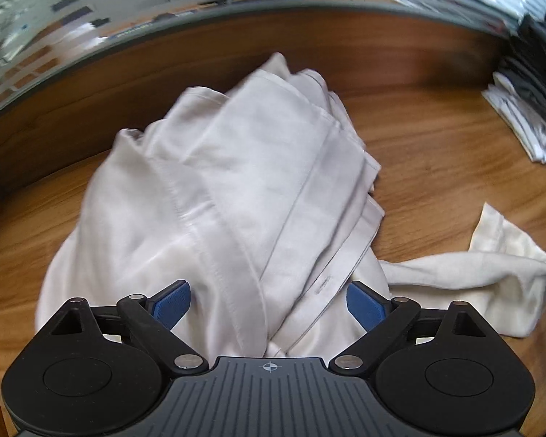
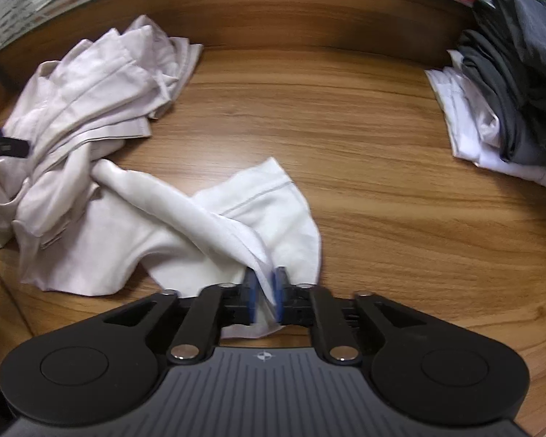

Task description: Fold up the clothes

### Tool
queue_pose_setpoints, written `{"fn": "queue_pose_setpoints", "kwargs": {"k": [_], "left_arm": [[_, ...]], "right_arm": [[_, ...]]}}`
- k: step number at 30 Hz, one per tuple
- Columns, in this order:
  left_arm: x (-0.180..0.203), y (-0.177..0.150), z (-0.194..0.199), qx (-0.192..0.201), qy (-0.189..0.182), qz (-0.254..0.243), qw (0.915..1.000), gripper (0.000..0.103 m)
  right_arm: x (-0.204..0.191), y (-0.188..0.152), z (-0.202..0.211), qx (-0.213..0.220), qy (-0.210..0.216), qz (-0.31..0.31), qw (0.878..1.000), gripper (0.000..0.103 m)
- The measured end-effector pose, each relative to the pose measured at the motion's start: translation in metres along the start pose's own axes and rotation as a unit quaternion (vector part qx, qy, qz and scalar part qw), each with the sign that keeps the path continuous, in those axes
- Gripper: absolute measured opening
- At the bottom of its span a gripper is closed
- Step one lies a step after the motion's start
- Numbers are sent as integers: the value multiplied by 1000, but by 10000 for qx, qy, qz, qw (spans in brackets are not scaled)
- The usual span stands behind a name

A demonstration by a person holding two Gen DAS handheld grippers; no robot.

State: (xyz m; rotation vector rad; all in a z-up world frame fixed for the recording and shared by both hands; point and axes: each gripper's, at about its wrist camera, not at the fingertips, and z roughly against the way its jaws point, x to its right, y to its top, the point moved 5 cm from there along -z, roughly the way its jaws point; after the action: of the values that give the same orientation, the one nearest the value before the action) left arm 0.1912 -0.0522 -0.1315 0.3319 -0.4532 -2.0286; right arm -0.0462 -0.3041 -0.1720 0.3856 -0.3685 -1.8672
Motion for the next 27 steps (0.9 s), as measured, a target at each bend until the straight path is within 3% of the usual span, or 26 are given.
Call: {"fn": "queue_pose_setpoints", "kwargs": {"k": [6,12,13,14,17,20,27], "left_arm": [[-3,4,-29,-210,34,-117,9997,94],[-11,6,-47,-220,104,-5,9997,92],[-13,7,-48,-181,122,45,9998,79],[-17,8,-46,-130,126,149,9997,60],[-32,14,-33,60,90,637,9979,27],[-48,19,-20,246,47,1118,9934,20],[-103,27,21,707,298,1878,9792,15]], "right_arm": [[-33,17,-11,10,491,241,9985,49],[-76,43,-30,-88,964,599,9935,59],[-83,47,-33,-96,1014,677,9925,60],[-90,51,-36,-99,1068,751,9914,63],[-110,62,-44,-108,1222,943,9880,65],[-128,70,-50,-122,1357,1149,9840,67],[-165,88,-67,-53,1527,1507,9767,86]]}}
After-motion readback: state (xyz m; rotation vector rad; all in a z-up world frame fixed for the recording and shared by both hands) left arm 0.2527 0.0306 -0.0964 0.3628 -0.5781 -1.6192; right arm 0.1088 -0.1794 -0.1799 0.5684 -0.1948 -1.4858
